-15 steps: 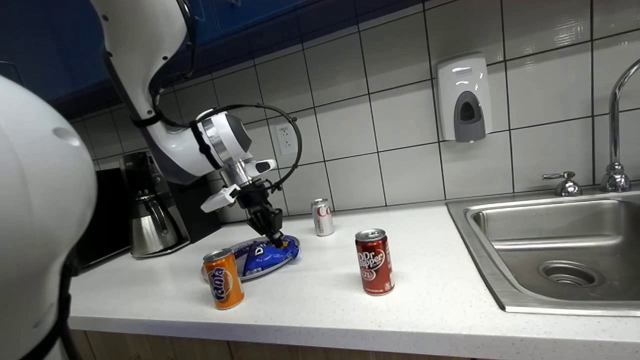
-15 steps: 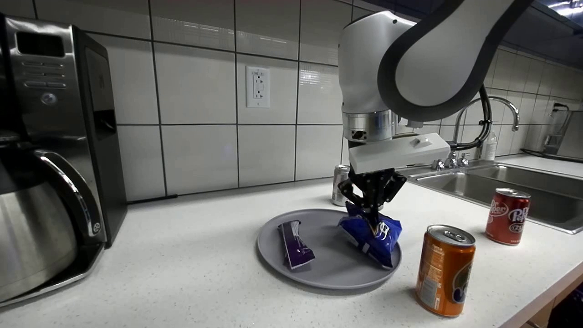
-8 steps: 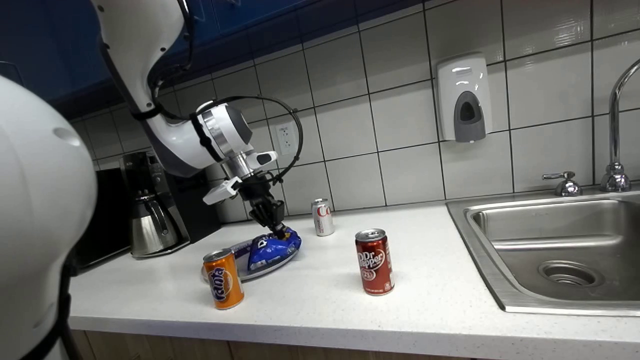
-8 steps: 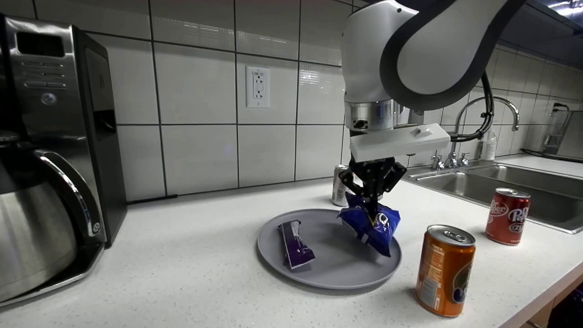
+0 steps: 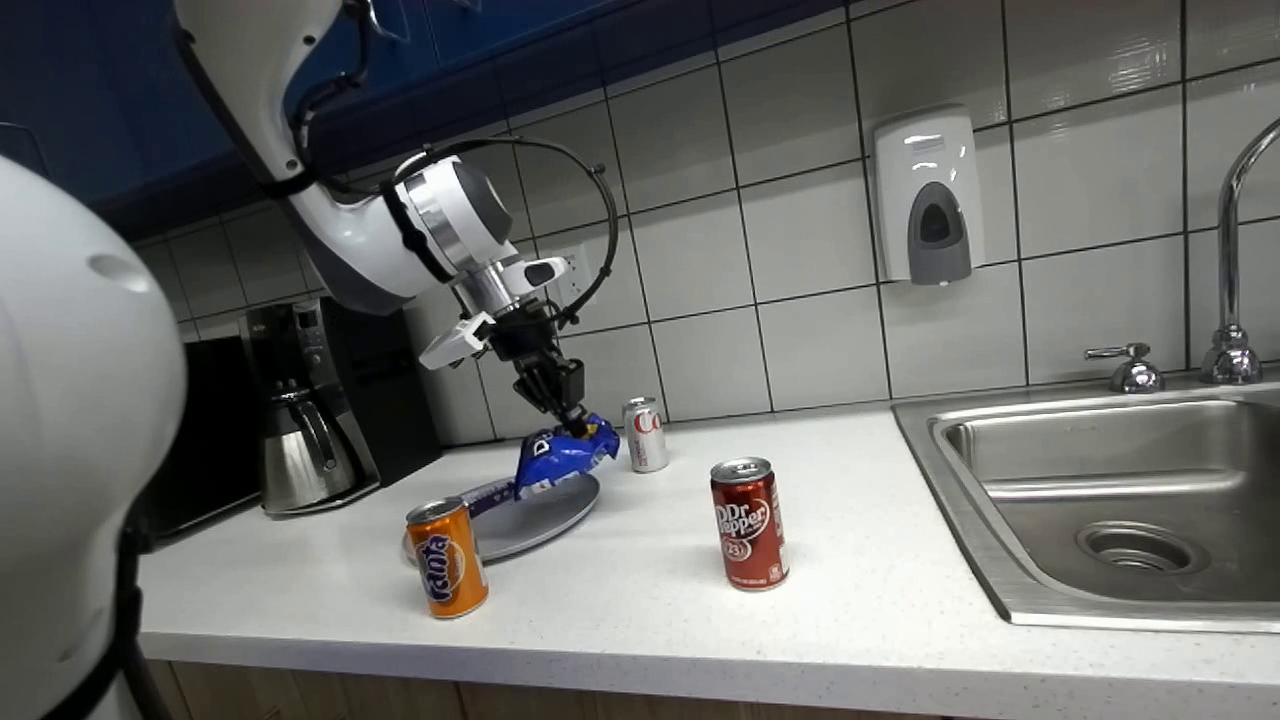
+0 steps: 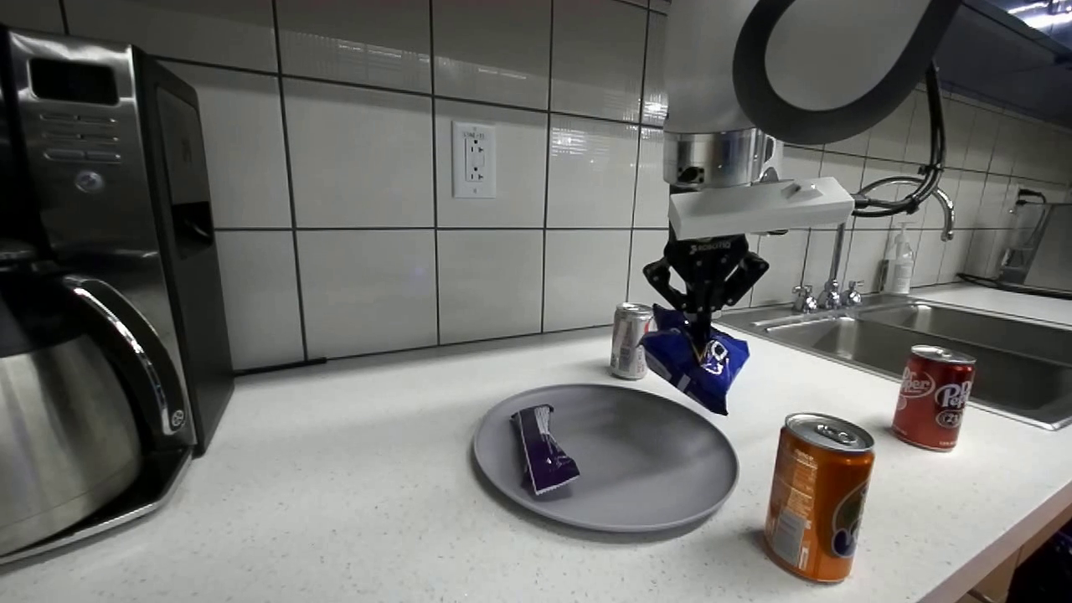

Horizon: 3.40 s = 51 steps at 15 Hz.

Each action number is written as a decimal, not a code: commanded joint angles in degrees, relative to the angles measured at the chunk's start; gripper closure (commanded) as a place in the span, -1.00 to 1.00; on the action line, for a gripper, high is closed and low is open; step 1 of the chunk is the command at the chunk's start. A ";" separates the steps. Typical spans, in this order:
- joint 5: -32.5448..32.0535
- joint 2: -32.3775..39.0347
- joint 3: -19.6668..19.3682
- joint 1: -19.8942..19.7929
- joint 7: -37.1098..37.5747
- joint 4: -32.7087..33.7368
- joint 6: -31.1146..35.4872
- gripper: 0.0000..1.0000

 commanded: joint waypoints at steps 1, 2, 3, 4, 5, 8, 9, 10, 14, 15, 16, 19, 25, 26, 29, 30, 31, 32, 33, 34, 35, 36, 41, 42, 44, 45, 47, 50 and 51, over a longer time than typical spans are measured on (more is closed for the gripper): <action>-0.41 -3.31 -0.56 -2.98 -2.98 -2.07 -0.30 1.00; -0.36 -3.53 -0.94 -3.79 -3.87 -2.17 -0.19 1.00; -0.39 -3.72 -1.36 -4.55 -4.80 -2.22 -0.19 1.00; -0.31 -3.83 -1.82 -5.38 -5.97 -2.13 -0.25 1.00; -0.32 -3.86 -2.25 -6.06 -6.86 -2.03 -0.24 1.00; -0.09 -3.60 -3.65 -8.20 -10.12 -1.34 -0.04 1.00; -0.02 -3.48 -4.10 -8.85 -11.09 -1.14 0.04 1.00; 0.13 -3.30 -4.50 -9.42 -12.07 -0.89 0.06 1.00; 0.40 -2.56 -5.82 -11.18 -15.17 0.11 0.21 1.00; 0.46 -2.37 -6.04 -11.49 -15.71 0.40 0.19 1.00; 0.56 -2.15 -6.28 -11.76 -16.36 0.67 0.27 1.00; 0.76 -1.53 -6.77 -12.25 -17.75 1.53 0.32 1.00; 2.75 0.73 -7.27 -12.56 -20.66 2.95 0.38 1.00; 3.10 1.56 -7.35 -12.48 -21.22 3.22 0.33 1.00; 4.15 3.23 -7.57 -12.18 -22.43 3.85 0.13 1.00; 4.37 3.82 -7.65 -12.09 -22.69 4.15 0.12 1.00; 4.47 4.39 -7.74 -12.00 -22.89 4.44 0.08 1.00; 4.47 5.00 -7.82 -11.89 -22.92 4.80 0.11 1.00; 4.49 5.50 -7.89 -11.80 -22.96 5.12 0.08 1.00; 4.28 6.07 -7.99 -11.67 -22.81 5.44 0.12 1.00; 4.10 6.62 -8.08 -11.55 -22.73 5.80 0.13 1.00; 4.01 7.23 -8.16 -11.44 -22.65 6.15 0.10 1.00; 4.21 10.20 -8.60 -10.98 -22.54 8.23 -0.12 1.00; 4.31 10.71 -8.69 -10.92 -22.56 8.63 -0.18 1.00; 4.38 11.55 -8.94 -10.69 -22.60 9.30 -0.37 1.00; 4.28 11.87 -9.11 -10.51 -22.51 9.58 -0.52 0.55; 4.28 11.99 -9.28 -10.33 -22.51 9.77 -0.46 0.32; 4.32 11.41 -9.37 -10.14 -22.47 9.67 -0.36 -0.13; 4.41 10.97 -9.33 -10.09 -22.57 9.50 -0.27 -0.27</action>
